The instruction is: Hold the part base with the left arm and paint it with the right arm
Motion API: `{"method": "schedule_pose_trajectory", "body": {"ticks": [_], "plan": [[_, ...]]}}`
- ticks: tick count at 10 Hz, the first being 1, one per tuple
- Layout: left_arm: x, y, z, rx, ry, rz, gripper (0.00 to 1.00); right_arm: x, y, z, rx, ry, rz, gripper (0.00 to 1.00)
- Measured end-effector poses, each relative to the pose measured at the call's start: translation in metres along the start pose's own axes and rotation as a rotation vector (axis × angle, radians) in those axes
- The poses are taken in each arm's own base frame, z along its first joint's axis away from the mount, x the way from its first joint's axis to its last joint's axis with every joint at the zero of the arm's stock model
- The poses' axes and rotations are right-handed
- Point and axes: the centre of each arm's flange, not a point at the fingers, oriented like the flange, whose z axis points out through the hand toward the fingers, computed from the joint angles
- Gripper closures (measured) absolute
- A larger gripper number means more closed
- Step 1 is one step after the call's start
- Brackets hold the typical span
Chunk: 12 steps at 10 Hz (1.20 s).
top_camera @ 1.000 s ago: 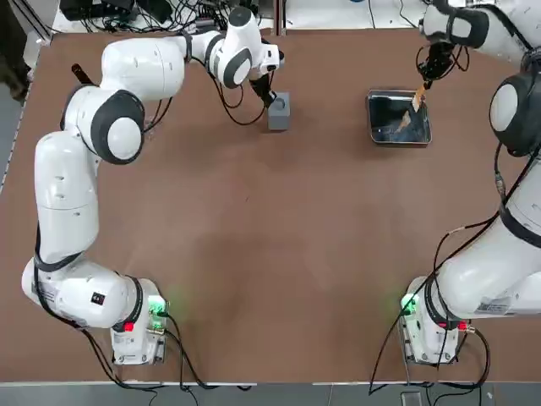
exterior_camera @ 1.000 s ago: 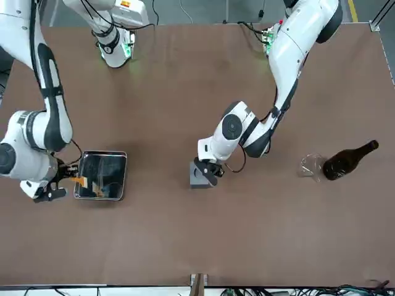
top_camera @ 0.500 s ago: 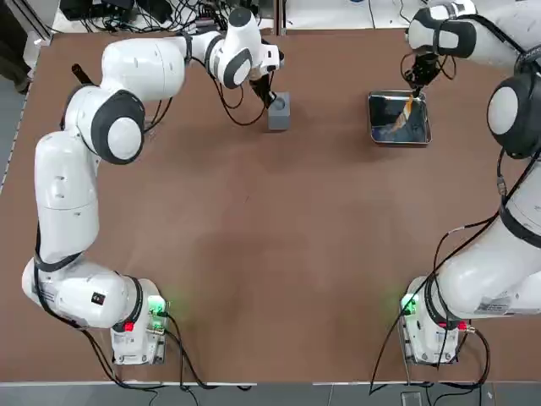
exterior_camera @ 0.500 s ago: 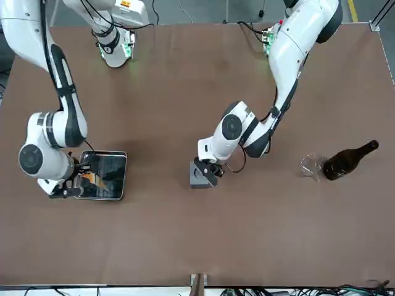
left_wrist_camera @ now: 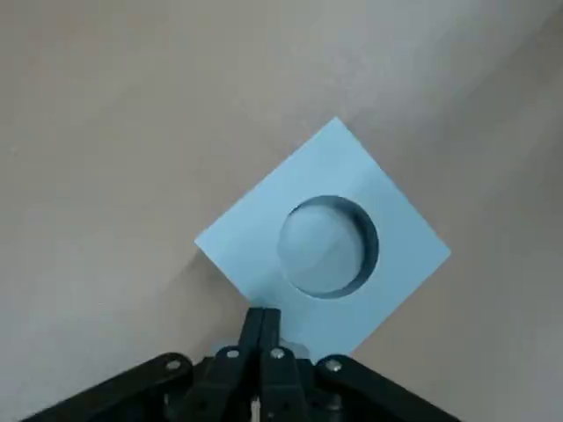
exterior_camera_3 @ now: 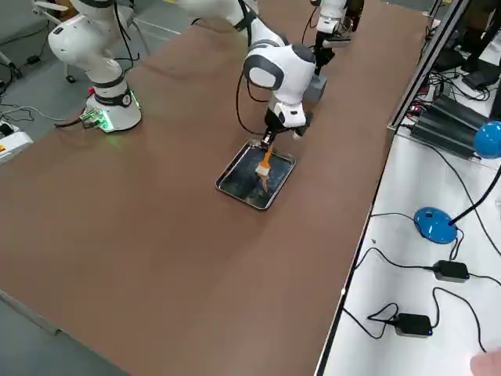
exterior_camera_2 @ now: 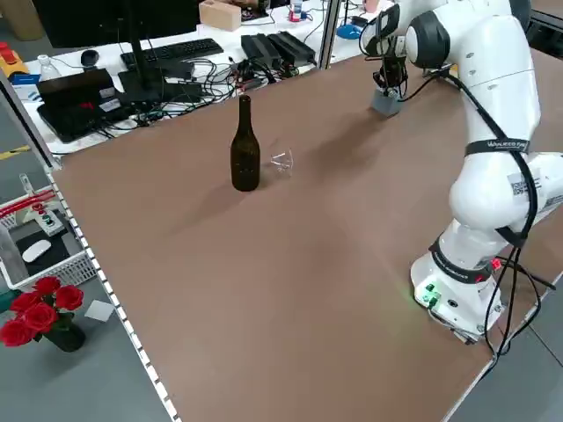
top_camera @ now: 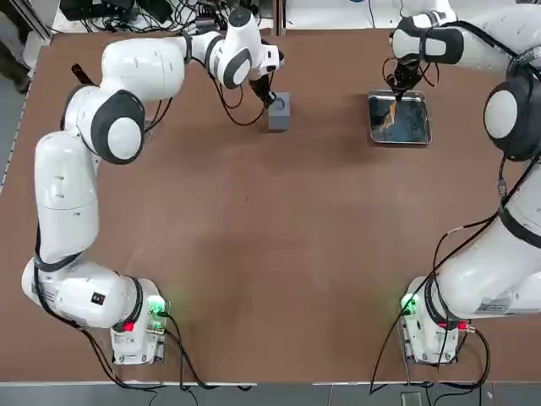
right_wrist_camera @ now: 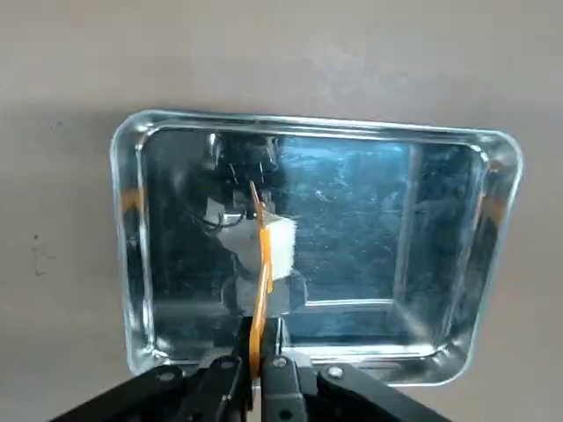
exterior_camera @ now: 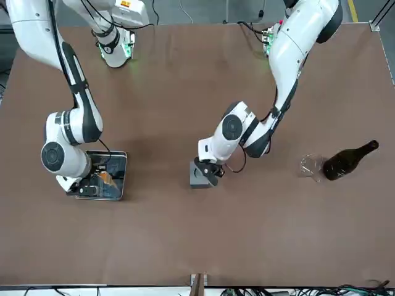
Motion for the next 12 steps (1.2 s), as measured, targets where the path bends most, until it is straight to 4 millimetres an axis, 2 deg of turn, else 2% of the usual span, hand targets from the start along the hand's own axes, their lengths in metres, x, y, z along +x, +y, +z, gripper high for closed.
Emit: {"method": "schedule_pose_trajectory", "body": {"ticks": [3,4,6,7,8,10,12], "plan": [[0.000,-0.002,0.000,0.000,0.000,-0.002,0.97,-0.007,-0.052,-0.005,0.026,0.002,0.041,0.95],[0.000,-0.002,0.000,0.000,0.000,-0.002,0.97,-0.008,-0.055,-0.005,0.027,-0.001,0.042,0.95],[0.000,-0.002,0.000,0.000,0.000,-0.002,0.97,-0.009,-0.049,-0.006,0.023,-0.015,0.023,0.95],[0.000,-0.002,0.000,0.000,0.000,-0.002,0.97,-0.008,-0.040,-0.005,0.022,-0.022,0.000,0.95],[0.000,-0.002,0.000,0.000,0.000,-0.002,0.97,-0.005,-0.017,-0.002,0.017,-0.026,-0.021,0.95],[0.000,-0.002,0.000,0.000,0.000,-0.002,0.96,0.001,0.042,0.004,0.005,-0.020,-0.068,0.95],[0.000,-0.001,0.000,0.000,0.000,-0.002,0.96,0.003,0.085,0.007,0.007,0.000,-0.112,0.95]]}}
